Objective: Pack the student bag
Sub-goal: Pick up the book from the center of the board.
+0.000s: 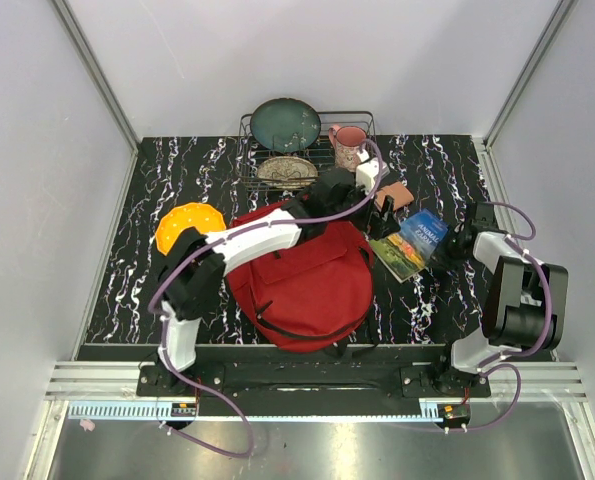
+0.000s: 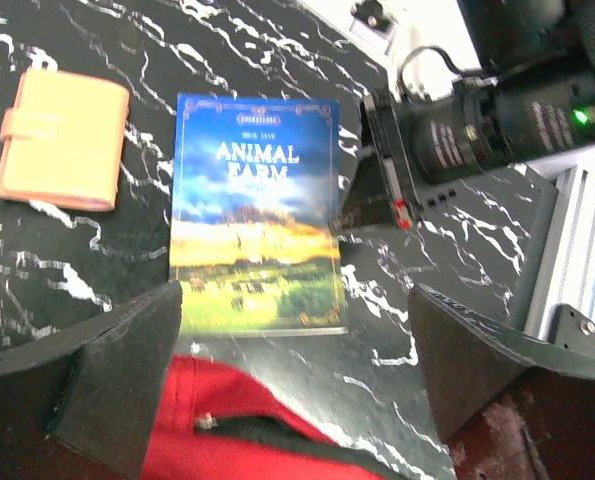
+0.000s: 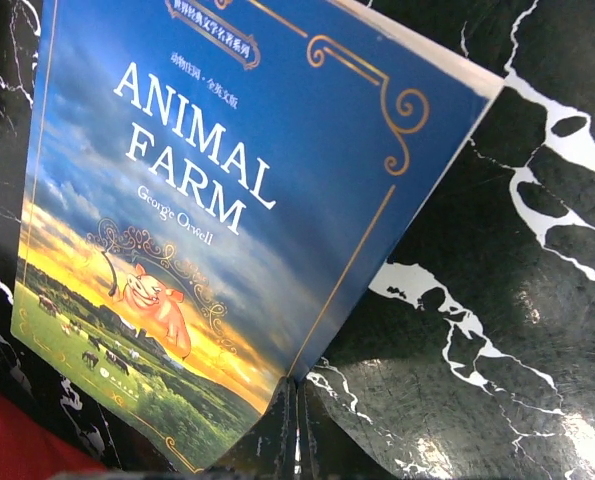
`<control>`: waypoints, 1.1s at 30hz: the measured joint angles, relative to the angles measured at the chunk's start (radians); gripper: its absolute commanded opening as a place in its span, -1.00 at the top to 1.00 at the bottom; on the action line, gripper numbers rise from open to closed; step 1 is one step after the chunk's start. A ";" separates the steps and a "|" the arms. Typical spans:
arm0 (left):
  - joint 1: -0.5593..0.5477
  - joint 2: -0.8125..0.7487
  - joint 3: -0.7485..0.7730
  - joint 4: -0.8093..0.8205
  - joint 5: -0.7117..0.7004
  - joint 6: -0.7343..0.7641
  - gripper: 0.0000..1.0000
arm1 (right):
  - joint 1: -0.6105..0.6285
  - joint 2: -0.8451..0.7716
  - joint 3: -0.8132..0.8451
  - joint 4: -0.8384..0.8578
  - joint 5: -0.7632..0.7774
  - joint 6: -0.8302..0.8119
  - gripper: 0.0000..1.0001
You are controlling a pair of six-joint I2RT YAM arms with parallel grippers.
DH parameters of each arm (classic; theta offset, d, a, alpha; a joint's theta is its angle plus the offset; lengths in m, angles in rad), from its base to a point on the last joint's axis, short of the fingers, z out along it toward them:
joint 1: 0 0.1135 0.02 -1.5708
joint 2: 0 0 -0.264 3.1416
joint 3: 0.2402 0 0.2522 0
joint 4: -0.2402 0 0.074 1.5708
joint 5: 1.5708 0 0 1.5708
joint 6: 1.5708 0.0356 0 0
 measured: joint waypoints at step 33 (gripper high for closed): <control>0.039 0.576 0.528 -0.257 0.183 -0.058 -0.98 | 0.013 -0.076 -0.109 0.157 0.070 0.291 -0.29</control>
